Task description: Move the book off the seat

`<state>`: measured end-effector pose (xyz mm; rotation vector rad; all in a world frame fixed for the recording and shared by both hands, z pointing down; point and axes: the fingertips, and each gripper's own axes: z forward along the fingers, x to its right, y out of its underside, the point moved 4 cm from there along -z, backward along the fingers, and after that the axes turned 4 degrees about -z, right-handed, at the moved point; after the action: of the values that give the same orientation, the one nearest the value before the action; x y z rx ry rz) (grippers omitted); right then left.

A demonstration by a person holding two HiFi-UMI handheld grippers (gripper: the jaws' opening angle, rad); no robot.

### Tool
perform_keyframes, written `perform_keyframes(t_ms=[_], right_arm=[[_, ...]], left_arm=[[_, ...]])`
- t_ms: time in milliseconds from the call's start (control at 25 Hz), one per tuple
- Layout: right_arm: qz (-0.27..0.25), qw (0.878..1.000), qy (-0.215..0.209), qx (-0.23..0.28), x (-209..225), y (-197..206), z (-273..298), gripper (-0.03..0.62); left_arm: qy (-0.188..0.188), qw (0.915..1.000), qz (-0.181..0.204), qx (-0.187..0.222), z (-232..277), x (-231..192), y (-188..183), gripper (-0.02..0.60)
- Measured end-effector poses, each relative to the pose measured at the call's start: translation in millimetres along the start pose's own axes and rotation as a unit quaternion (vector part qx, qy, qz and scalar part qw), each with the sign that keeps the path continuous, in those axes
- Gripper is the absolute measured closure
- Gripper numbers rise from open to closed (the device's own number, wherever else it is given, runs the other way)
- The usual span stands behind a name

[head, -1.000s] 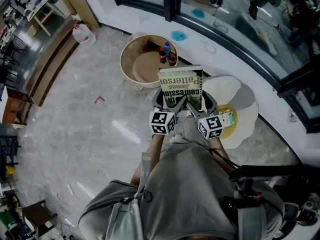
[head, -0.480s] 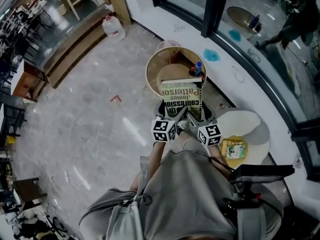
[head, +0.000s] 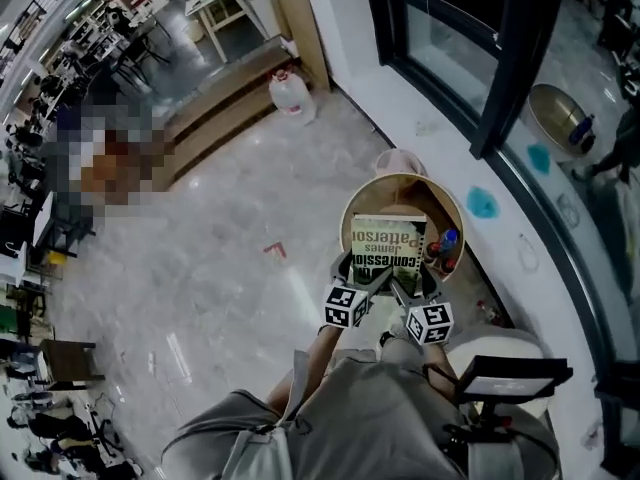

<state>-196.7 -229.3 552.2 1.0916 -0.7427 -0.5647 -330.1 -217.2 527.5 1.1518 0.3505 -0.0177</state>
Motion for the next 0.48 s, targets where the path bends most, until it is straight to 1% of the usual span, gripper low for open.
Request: perform_keyframes(t_ms=[160, 240, 360, 480], right_arm=[[0.005, 1.0, -0.017, -0.009, 22, -12, 50, 0.243], [0.008, 1.0, -0.017, -0.018, 24, -15, 63, 0.243], [0.005, 1.0, -0.006, -0.027, 29, -21, 74, 0.243], [0.001, 0.999, 0.013, -0.042, 44, -18, 85, 0.243]], left_arm=[[-0.023, 0.9997, -0.003, -0.002, 40, -32, -18, 0.114], [-0.026, 0.9996, -0.011, -0.006, 46, -42, -23, 0.114], [-0.016, 0.9996, -0.023, -0.009, 55, -51, -28, 0.114], [0.004, 0.9994, -0.029, -0.019, 75, -55, -25, 0.114]])
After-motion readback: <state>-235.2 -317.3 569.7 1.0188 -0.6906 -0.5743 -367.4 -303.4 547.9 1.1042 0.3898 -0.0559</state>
